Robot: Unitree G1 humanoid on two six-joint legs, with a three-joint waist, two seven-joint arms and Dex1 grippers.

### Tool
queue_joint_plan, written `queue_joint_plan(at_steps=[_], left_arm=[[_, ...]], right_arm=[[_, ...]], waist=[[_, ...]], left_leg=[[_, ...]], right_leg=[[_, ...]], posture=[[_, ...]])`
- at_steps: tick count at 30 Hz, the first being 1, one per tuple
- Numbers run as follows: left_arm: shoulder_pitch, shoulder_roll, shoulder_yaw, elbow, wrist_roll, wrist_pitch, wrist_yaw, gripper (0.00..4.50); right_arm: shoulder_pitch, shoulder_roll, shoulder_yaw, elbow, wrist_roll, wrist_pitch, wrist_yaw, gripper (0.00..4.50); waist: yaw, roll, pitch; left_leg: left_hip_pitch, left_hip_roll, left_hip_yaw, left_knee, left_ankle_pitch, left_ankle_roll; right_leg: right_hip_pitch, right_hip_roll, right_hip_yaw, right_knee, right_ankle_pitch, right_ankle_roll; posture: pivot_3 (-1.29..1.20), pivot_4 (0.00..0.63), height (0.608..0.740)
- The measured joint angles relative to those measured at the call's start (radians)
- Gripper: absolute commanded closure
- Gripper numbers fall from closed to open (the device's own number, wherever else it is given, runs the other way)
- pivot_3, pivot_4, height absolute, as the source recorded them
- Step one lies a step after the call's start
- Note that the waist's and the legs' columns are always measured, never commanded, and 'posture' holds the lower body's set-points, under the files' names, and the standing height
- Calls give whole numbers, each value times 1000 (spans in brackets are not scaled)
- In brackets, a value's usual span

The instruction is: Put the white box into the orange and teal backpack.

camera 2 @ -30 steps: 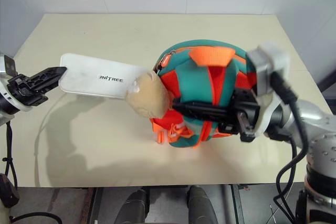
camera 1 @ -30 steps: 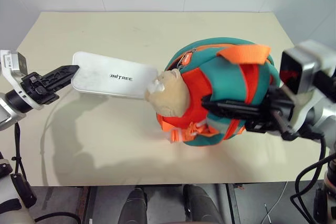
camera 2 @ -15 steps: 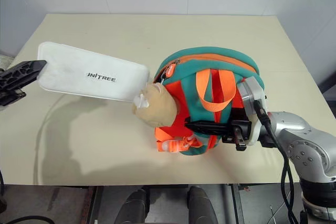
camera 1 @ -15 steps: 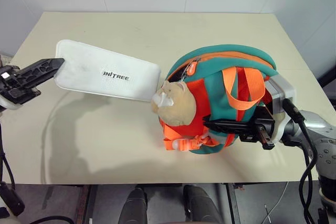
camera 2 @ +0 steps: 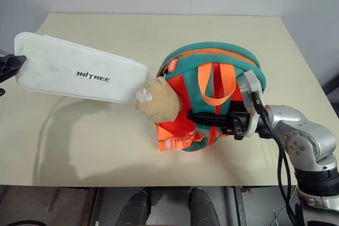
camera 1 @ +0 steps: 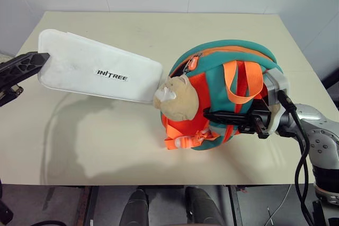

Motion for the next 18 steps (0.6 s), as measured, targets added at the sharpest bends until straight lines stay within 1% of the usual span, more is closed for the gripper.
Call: queue_joint_plan(at_steps=[3,6,11,18], left_arm=[[0,15,-7,-4,10,-35,-27,3227],[-8,21,-44,-5,35,-88,-51,3227],[-55,35,-106,-5,44,-135,-94,3227],[-103,35,-147,-17,49,-214,-128,3227]], right_arm=[[-2,7,0,0,-2,1,-3,4499],[-2,7,0,0,-2,1,-7,4499],[2,7,-2,-6,-2,2,-22,4499],[7,8,-4,-11,-1,2,-46,4499]], waist=[[0,0,0],[0,0,0],[-1,0,0],[-1,0,0]], left_leg=[[0,0,0,0,0,0],[0,0,0,0,0,0],[0,0,0,0,0,0],[0,0,0,0,0,0]], right_leg=[[0,0,0,0,0,0],[0,0,0,0,0,0],[0,0,0,0,0,0],[1,0,0,0,0,0]], posture=[[0,150,740],[0,150,740],[0,150,740],[0,150,740]])
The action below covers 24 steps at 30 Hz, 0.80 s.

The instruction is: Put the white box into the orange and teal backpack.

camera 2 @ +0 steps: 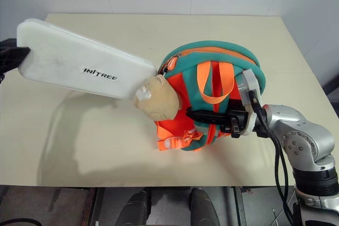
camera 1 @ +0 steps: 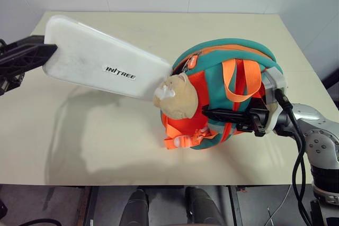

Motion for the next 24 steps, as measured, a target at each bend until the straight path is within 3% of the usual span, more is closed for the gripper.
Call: queue_joint_plan(at_steps=[12,24], left_arm=[[-91,-67,-106,1,83,-189,-50,3227],[-188,-109,-214,4,90,-204,-79,3227]], right_arm=[[6,3,-6,-3,0,0,-24,4499],[30,11,-10,-30,0,-2,-49,4499]], waist=[[1,0,0],[2,0,0]], left_leg=[[0,0,0,2,0,0],[0,0,0,4,0,0]], right_leg=[[1,0,0,1,0,1],[1,0,0,4,1,1]], posture=[[0,150,740],[0,150,740]])
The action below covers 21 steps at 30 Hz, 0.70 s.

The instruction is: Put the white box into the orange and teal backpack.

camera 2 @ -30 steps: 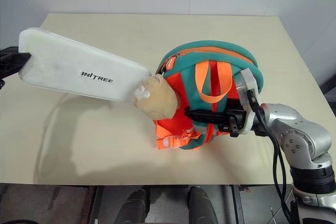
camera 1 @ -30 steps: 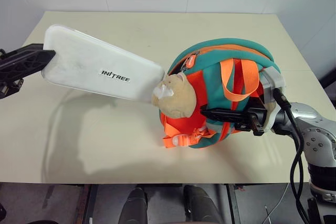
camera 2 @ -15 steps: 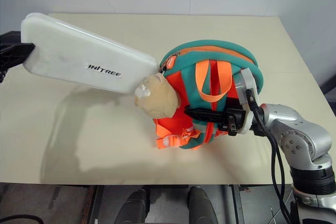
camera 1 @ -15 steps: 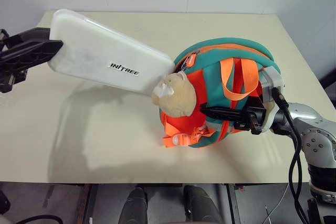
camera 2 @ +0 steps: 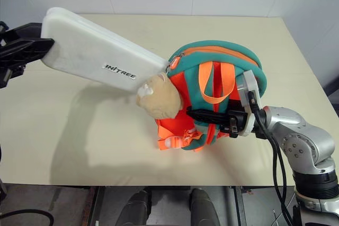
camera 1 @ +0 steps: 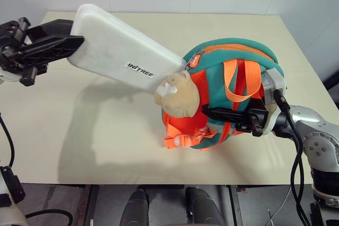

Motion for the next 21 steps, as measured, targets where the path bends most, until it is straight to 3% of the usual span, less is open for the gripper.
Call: queue_joint_plan(at_steps=[11,21], left_arm=[[-37,-90,-112,-23,67,-52,-1,3227],[-115,-330,-318,53,244,-155,26,3227]], right_arm=[[10,6,0,-3,-2,-5,-7,4499],[10,26,1,-3,-18,-24,-7,4499]], waist=[[1,0,0],[2,0,0]], left_leg=[[0,0,0,3,0,0],[0,0,-1,5,0,0]], right_leg=[[1,0,0,2,0,0],[3,1,0,2,1,2]], posture=[[0,150,740],[0,150,740]])
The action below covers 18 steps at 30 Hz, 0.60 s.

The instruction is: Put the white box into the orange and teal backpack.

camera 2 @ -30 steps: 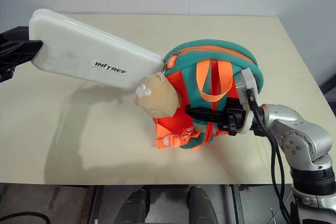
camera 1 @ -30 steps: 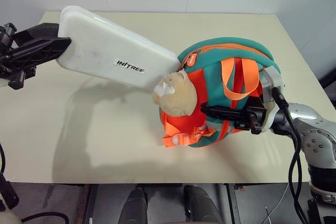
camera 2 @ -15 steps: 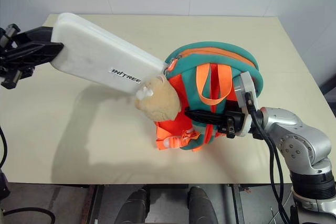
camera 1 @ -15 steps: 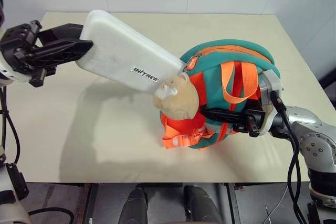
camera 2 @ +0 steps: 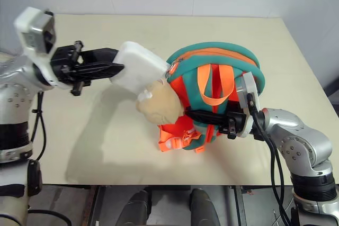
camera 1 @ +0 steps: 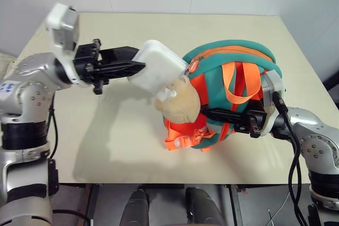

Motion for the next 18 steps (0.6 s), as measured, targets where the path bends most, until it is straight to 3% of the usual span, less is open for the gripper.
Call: queue_joint_plan(at_steps=[7,18], left_arm=[[-39,-153,-117,109,126,-81,1,3227],[-83,-275,-182,253,250,-149,-6,3227]], right_arm=[[6,19,0,-3,-5,-12,-9,4499],[35,22,-1,-33,-6,-23,-40,4499]], waist=[[0,0,0],[1,0,0]], left_leg=[[0,0,0,1,0,0],[0,-1,0,4,-1,1]], right_leg=[[0,0,1,0,0,1],[2,0,2,-1,2,3]], posture=[[0,150,740],[0,150,740]])
